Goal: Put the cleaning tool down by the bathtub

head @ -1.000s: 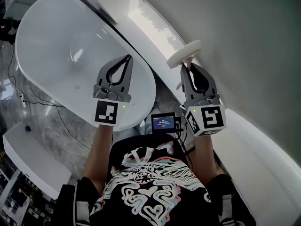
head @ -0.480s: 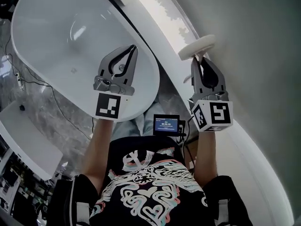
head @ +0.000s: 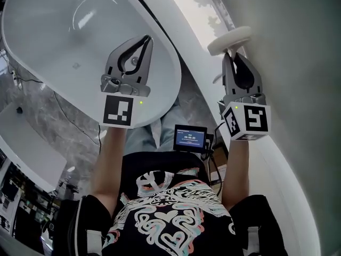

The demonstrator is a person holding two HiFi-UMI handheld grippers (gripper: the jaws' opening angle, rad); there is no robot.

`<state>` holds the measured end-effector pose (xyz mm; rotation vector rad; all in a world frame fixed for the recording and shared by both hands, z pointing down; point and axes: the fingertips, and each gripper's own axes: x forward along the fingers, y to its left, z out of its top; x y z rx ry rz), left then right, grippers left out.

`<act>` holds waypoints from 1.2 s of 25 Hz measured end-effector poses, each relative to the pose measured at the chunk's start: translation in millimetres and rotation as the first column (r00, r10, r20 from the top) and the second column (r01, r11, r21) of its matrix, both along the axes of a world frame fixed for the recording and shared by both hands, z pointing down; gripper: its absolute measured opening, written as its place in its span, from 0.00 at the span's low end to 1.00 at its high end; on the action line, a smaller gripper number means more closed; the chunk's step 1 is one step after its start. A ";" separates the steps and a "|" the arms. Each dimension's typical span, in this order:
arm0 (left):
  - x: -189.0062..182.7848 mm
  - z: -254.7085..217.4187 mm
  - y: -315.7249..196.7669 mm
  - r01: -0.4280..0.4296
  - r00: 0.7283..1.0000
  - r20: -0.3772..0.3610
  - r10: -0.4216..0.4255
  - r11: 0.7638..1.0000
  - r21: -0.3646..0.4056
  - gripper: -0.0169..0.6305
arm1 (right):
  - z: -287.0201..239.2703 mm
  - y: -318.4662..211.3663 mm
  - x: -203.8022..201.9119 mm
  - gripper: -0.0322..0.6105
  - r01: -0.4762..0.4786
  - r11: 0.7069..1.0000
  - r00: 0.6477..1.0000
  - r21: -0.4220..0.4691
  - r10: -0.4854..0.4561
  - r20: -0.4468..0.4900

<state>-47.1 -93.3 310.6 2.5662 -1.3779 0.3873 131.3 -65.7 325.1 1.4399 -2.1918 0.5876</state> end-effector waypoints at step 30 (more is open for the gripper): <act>9.5 126.9 12.7 -0.016 1.000 -0.010 0.016 0.996 -0.091 0.05 | 142.8 -9.7 4.9 0.17 0.062 0.988 0.993 -0.142 -0.075 -0.094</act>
